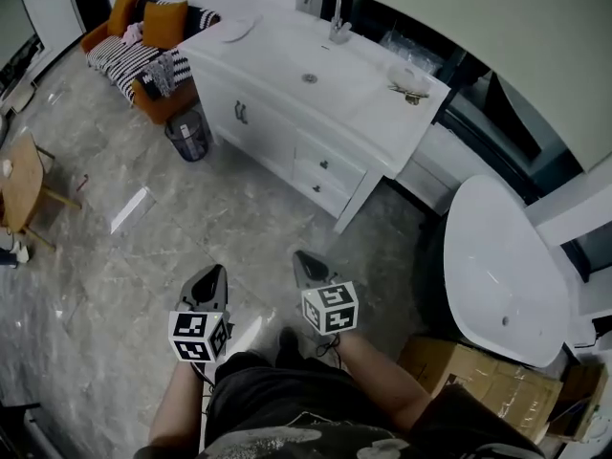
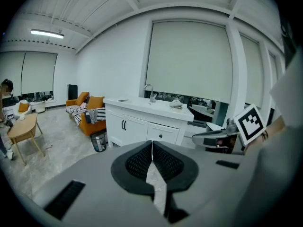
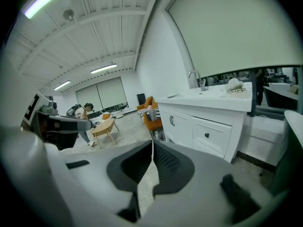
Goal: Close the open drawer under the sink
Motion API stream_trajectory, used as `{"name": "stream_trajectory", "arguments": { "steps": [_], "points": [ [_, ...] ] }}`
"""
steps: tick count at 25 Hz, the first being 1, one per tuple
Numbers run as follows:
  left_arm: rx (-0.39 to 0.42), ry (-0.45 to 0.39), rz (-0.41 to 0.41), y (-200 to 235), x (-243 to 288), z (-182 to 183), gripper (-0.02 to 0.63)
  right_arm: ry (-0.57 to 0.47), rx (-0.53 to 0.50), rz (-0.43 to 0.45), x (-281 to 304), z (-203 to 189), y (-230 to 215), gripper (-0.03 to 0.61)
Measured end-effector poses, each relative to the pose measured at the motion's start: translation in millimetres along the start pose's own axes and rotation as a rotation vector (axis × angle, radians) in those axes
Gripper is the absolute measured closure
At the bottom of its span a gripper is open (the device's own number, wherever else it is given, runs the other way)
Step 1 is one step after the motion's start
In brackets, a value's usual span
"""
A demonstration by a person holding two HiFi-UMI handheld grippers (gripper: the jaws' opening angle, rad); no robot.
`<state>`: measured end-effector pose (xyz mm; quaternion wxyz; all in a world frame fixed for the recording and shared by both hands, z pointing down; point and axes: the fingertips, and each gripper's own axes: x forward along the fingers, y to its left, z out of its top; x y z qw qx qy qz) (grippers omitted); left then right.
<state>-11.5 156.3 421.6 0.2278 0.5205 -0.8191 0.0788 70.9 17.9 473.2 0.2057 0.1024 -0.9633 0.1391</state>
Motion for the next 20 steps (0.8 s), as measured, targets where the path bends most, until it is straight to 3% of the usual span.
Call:
{"name": "stream_trajectory", "arguments": {
  "steps": [9,20],
  "points": [
    [-0.025,-0.041,0.027,13,-38,-9,0.598,0.022,-0.056,0.049,-2,-7,44,0.549],
    [-0.089,-0.067,0.074,34,-135,-47,0.598,-0.009,-0.059,0.078,-46,-16,127,0.552]
  ]
}}
